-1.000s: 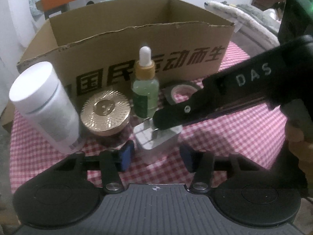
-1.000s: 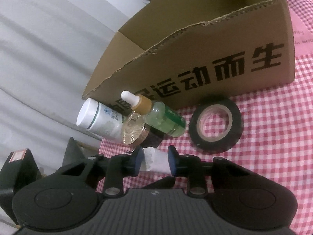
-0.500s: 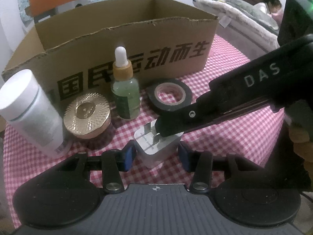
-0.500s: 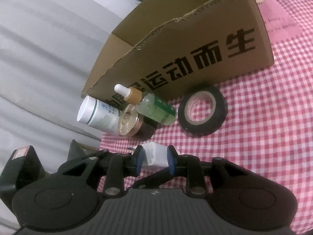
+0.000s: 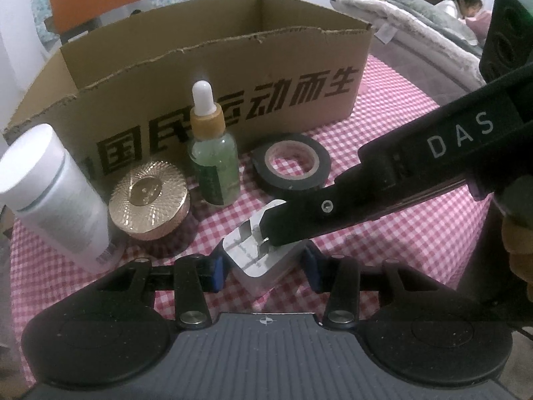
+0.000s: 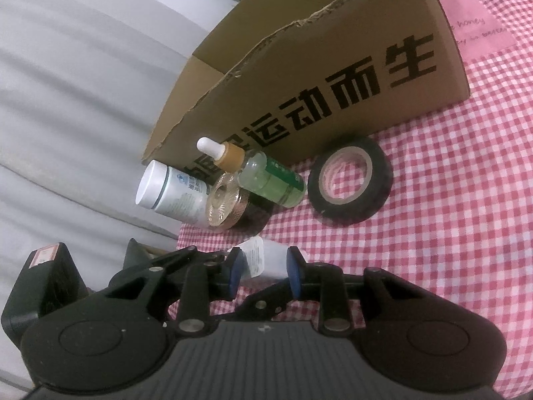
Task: Organize rigid objects
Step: 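Carry the white charger into the box and release it from the right tool, then withdraw the right tool and grasp the black tape roll by its rim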
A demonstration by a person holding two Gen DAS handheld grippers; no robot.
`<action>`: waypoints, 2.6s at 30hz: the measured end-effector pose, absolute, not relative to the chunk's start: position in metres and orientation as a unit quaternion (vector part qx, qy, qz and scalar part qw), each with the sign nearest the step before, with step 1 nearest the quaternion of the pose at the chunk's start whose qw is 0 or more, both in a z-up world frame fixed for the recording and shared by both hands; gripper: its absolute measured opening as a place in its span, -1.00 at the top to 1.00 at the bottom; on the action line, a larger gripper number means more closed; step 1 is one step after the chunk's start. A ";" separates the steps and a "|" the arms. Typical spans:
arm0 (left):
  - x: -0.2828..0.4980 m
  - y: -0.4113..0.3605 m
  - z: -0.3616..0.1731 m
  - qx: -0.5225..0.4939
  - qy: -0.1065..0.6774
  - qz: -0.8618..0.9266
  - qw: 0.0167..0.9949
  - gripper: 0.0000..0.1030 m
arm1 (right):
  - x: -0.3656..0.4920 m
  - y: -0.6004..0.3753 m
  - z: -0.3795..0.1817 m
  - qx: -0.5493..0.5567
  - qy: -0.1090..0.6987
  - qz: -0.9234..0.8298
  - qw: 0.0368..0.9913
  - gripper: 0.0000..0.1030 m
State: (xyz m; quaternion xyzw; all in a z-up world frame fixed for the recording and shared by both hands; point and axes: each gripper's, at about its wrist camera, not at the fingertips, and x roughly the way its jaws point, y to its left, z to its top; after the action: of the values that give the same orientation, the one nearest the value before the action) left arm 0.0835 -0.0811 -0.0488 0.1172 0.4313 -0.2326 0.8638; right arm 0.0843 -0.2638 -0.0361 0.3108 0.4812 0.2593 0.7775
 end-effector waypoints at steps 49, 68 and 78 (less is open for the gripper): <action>0.362 -0.089 -0.020 0.102 0.560 -0.155 0.808 0.15 | 0.391 -0.254 -0.016 0.319 0.552 0.250 0.728 0.39; 0.345 -0.092 0.011 0.111 0.523 -0.161 0.829 -0.31 | 0.385 -0.258 0.001 0.297 0.536 0.240 0.753 0.20; 0.268 -0.078 0.079 0.098 0.470 -0.194 0.855 -0.52 | 0.296 -0.307 0.077 0.319 0.442 0.264 0.796 0.14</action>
State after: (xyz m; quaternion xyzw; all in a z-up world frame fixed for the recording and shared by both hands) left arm 0.2677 -0.0776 0.0787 0.0975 0.4703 -0.1936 0.8555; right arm 0.2957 -0.3075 0.0774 0.3187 0.4421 0.2643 0.7957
